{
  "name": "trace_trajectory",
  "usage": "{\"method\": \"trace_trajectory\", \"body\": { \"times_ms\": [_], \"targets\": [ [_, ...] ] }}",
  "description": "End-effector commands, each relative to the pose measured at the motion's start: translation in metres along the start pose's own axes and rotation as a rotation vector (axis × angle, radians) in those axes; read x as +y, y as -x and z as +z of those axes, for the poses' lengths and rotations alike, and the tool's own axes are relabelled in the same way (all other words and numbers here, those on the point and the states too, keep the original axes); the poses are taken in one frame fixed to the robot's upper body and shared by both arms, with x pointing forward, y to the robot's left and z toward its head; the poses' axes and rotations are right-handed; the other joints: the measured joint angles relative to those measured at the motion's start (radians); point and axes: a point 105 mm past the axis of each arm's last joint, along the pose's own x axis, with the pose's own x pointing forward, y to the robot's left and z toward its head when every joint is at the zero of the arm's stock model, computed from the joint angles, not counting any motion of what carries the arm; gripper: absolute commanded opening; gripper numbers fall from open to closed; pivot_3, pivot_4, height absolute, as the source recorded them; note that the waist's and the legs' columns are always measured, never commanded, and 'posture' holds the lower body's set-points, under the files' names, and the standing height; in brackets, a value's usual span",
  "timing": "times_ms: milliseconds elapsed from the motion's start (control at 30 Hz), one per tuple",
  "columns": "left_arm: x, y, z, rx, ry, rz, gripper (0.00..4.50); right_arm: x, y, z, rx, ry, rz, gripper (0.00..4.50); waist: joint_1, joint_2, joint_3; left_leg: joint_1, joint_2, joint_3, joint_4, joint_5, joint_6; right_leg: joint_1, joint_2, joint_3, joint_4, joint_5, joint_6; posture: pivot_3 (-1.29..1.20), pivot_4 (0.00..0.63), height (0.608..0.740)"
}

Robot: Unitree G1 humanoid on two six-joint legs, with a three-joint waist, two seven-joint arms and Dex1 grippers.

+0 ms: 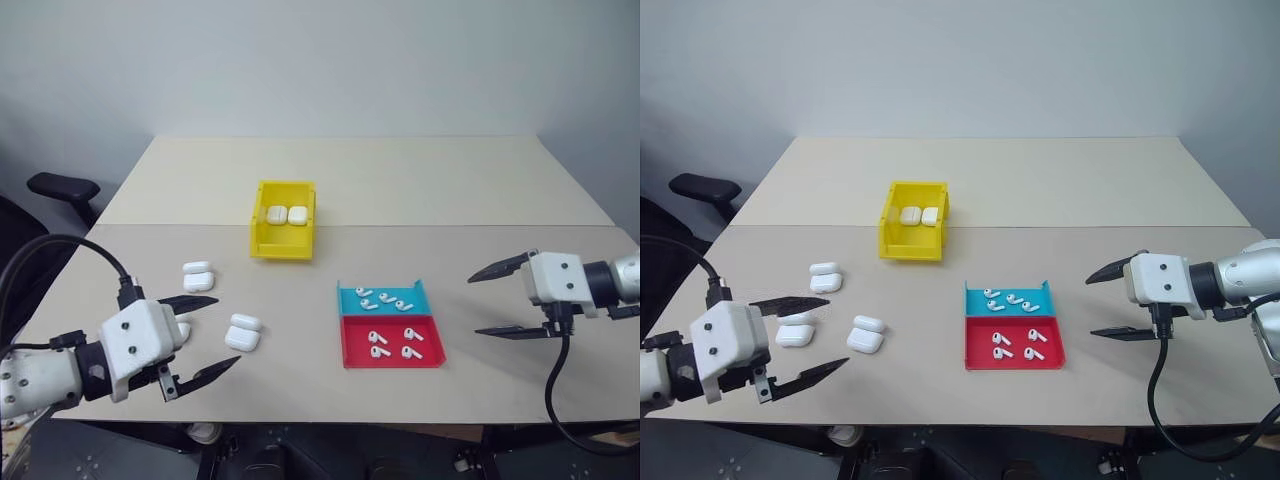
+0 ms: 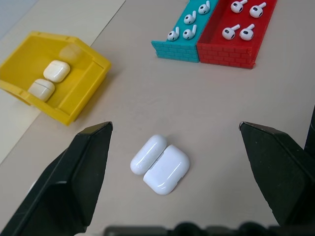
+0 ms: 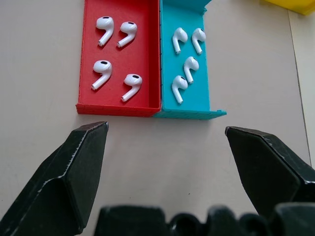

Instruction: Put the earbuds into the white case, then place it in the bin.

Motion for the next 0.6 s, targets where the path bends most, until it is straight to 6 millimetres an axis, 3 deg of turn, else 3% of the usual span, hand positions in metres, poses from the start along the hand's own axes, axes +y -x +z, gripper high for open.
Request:
{"method": "trace_trajectory", "body": {
  "times_ms": [33,333,600],
  "targets": [
    [0.006,0.003,0.009,-0.008,-0.011,0.038,4.5,-0.004,0.004,0.007,-0.006,0.046,-0.015,4.43,0.0,0.0,0.0,0.0,0.0,0.0,0.0,0.0,0.0,0.0,0.0,0.0,0.0,0.0,0.0,0.0,0.15,0.74],
    [0.005,0.002,0.007,0.035,-0.029,0.076,4.5,-0.003,0.003,0.008,-0.006,0.046,-0.011,4.43,-0.002,0.0,0.0,0.0,0.0,0.0,0.0,0.0,0.0,0.0,0.0,0.0,0.0,0.0,0.0,0.0,0.15,0.74],
    [0.012,0.005,-0.003,0.205,-0.017,0.212,4.5,-0.004,0.0,0.008,-0.012,0.038,-0.002,4.43,0.0,0.0,0.0,0.0,0.0,0.0,0.0,0.0,0.0,0.0,0.0,0.0,0.0,0.0,0.0,0.0,0.15,0.74]
  ]
}}
